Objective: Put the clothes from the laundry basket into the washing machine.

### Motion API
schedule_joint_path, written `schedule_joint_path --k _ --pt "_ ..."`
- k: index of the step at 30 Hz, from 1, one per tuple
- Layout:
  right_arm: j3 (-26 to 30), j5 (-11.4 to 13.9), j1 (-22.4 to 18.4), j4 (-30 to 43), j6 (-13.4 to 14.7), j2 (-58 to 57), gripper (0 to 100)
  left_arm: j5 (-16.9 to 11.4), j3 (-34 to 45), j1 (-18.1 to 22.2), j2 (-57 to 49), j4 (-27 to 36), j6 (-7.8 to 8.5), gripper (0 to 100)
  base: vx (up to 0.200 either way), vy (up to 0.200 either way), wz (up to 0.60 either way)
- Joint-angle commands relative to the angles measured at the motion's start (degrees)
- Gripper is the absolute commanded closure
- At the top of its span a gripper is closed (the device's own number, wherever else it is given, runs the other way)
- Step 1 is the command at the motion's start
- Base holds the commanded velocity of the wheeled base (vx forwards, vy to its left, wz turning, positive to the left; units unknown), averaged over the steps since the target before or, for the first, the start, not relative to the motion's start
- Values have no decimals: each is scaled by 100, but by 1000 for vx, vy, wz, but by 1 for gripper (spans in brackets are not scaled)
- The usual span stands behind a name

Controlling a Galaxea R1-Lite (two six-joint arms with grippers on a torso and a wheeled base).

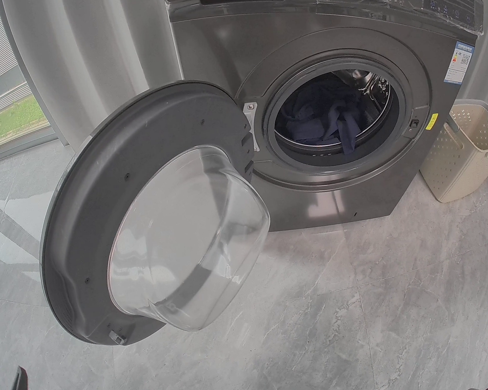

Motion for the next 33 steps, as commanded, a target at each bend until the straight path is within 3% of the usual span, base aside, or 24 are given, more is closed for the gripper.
schedule_joint_path --k 1,5,11,12,14,17,21,23,24,25,26,27,28,29,31,33 --pt "101 2 3 1 -4 -79 0 -775 -779 -321 1909 -327 -70 0 0 0 0" --pt "101 2 3 1 -4 -79 0 -1197 -1043 -391 2638 -625 -114 0 0 0 0" --pt "101 2 3 1 -4 -79 0 -1399 -1289 -391 3491 -784 -61 0 0 0 0" --pt "101 2 3 1 -4 -79 0 -1654 -1385 -435 3886 -1012 -61 0 0 0 0" --pt "101 2 3 1 -4 -79 0 -1856 -1438 -532 4106 -1179 -70 0 0 0 0" --pt "101 2 3 1 -4 -79 0 -2015 -1482 -813 4291 -1346 -105 0 0 0 0" --pt "101 2 3 1 -4 -79 0 -2023 -1491 -1411 4493 -1592 -140 0 0 0 0" --pt "101 2 3 1 -4 -79 0 -2023 -1482 -1850 4440 -1707 -289 0 0 0 0" --pt "101 2 3 1 -4 -79 0 -2023 -1482 -1850 4440 -1707 -289 0 0 0 0" --pt "101 2 3 1 -4 -79 0 -1997 -1526 -2430 4335 -1733 -615 0 0 0 0" --pt "101 2 3 1 -4 -79 0 -1971 -1561 -2738 4220 -1733 -799 0 0 0 0" --pt "101 2 3 1 -4 -79 0 -1971 -1561 -2738 4220 -1733 -799 0 0 0 0" --pt "101 2 3 1 -4 -79 0 -1971 -1605 -2861 4132 -1733 -1063 0 0 0 0" --pt "101 2 3 1 -4 -79 0 -1953 -1605 -2808 4115 -1733 -1116 0 0 0 0" --pt "101 2 3 1 -4 -79 0 -1944 -1605 -2729 4115 -1733 -1124 0 0 0 0" --pt "101 2 3 1 -4 -79 0 -1733 -1640 -2553 4168 -1750 -1133 0 0 0 0"
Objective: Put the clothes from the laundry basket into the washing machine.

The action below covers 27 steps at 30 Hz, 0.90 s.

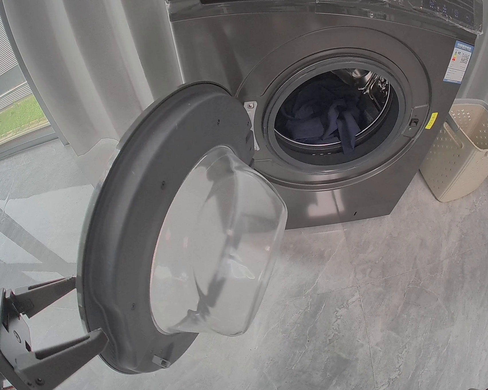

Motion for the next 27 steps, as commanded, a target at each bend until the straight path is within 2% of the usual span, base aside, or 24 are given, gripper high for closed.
schedule_joint_path --k 1,3,5,9,12,14,17,18,19,20,24,27 --pt "101 2 1 -1 -4 -85 0 377 -141 230 -71 -87 -301 0 0 0 0" --pt "101 2 1 -1 -4 -85 0 571 -299 511 44 -140 -301 0 0 0 0" --pt "101 2 1 -1 -4 -85 0 641 -413 845 246 -219 -266 0 0 0 0" --pt "101 2 1 -1 -4 -85 0 641 -492 1461 606 -527 -239 0 0 0 0" --pt "101 2 1 -1 -4 -85 0 641 -466 1636 844 -729 -239 0 0 0 0" --pt "101 2 1 -1 -4 -85 0 650 -440 1636 967 -764 -204 0 0 0 0" --pt "101 2 1 -1 -4 -85 0 676 -378 1575 1301 -773 139 0 0 0 0" --pt "101 2 1 -1 -4 -85 0 676 -361 1557 1318 -773 174 0 0 0 0" --pt "101 2 1 -1 -4 -85 0 694 -299 1478 1450 -782 332 0 0 0 0" --pt "101 2 1 -1 -4 -85 0 703 -290 1408 1512 -782 402 0 0 0 0" --pt "101 2 1 -1 -4 -85 0 747 -325 881 1705 -869 429 0 0 0 0" --pt "101 2 1 -1 -4 -85 0 975 -387 397 1854 -1036 411 0 0 0 0"
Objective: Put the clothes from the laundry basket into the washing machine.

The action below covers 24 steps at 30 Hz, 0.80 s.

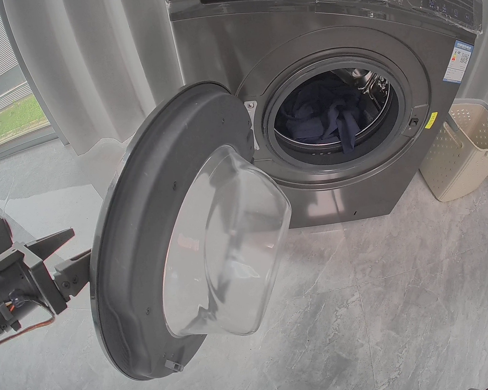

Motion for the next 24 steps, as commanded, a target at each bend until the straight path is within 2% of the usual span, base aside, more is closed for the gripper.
schedule_joint_path --k 1,2,4,8,9,11,17,24 --pt "101 2 1 -1 -4 -88 0 208 -64 -646 399 -164 5 0 0 0 0" --pt "101 2 1 -1 -4 -88 0 419 -125 -980 575 -261 5 0 0 0 0" --pt "101 2 1 -1 -4 -88 0 568 -169 -1191 786 -366 -4 0 0 0 0" --pt "101 2 1 -1 -4 -88 0 638 -363 -1621 1287 -867 -21 0 0 0 0" --pt "101 2 1 -1 -4 -88 0 638 -363 -1621 1287 -867 -21 0 0 0 0" --pt "101 2 1 -1 -4 -88 0 796 -600 -1912 1797 -1315 -30 0 0 0 0" --pt "101 2 1 -1 -4 -88 0 920 -1127 -2149 2614 -1834 -30 0 0 0 0" --pt "101 2 1 -1 -4 -88 0 920 -1971 -2193 3238 -1869 -39 0 0 0 0"
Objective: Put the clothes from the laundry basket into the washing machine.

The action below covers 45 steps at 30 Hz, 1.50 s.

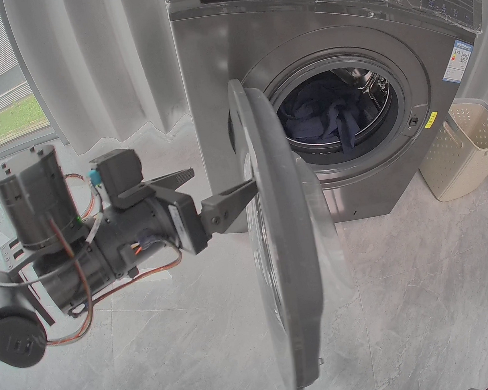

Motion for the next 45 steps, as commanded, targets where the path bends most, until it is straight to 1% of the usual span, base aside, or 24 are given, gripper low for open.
schedule_joint_path --k 1,11,16,18,19,21,22,23,24,26,28,29,31,34,35,38,40,41,42,43,45 --pt "101 2 1 -1 -4 -93 0 14 -647 -66 759 -31 -6 0 0 0 0" --pt "101 2 1 -1 -4 -93 0 23 -1350 -136 1313 -31 -6 0 0 0 0" --pt "101 2 1 -1 -4 -93 0 75 -1947 -312 1682 5 -23 0 0 0 0" --pt "101 2 1 -1 -4 -93 0 198 -2194 -347 1884 5 -32 0 0 0 0" --pt "101 2 1 -1 -4 -93 0 198 -2194 -347 1884 5 -32 0 0 0 0" --pt "101 2 1 -1 -4 -93 0 418 -2651 -347 2253 -39 -67 0 0 0 0" --pt "101 2 1 -1 -4 -93 0 444 -2703 -347 2280 -48 -67 0 0 0 0" --pt "101 2 1 -1 -4 -93 0 647 -2993 -356 2491 -92 -111 0 0 0 0" --pt "101 2 1 -1 -4 -93 0 761 -3178 -356 2614 -154 -182 0 0 0 0" --pt "101 2 1 -1 -4 -93 0 919 -3494 -356 2790 -233 -349 0 0 0 0" --pt "101 2 1 -1 -4 -93 0 972 -3644 -364 2816 -136 -463 0 0 0 0" --pt "101 2 1 -1 -4 -93 0 998 -3688 -364 2825 -110 -489 0 0 0 0" --pt "101 2 1 -1 -4 -93 0 1095 -3749 -364 2860 -39 -489 0 0 0 0" --pt "101 2 1 -1 -4 -93 0 1227 -3688 -373 2816 -75 -507 0 0 0 0" --pt "101 2 1 -1 -4 -93 0 1227 -3679 -373 2816 -66 -507 0 0 0 0" --pt "101 2 1 -1 -4 -93 0 1235 -3319 -435 2377 48 -603 0 0 0 0" --pt "101 2 1 -1 -4 -93 0 1235 -3116 -435 2166 172 -595 0 0 0 0" --pt "101 2 1 -1 -4 -93 0 1200 -2686 -479 1691 400 -577 0 0 0 0" --pt "101 2 1 -1 -4 -93 0 1200 -2686 -479 1691 400 -577 0 0 0 0" --pt "101 2 1 -1 -4 -93 0 1139 -2062 -514 1014 646 -560 0 0 0 0" --pt "101 2 1 -1 -4 -93 0 998 -1165 -531 241 892 -542 0 0 0 0"
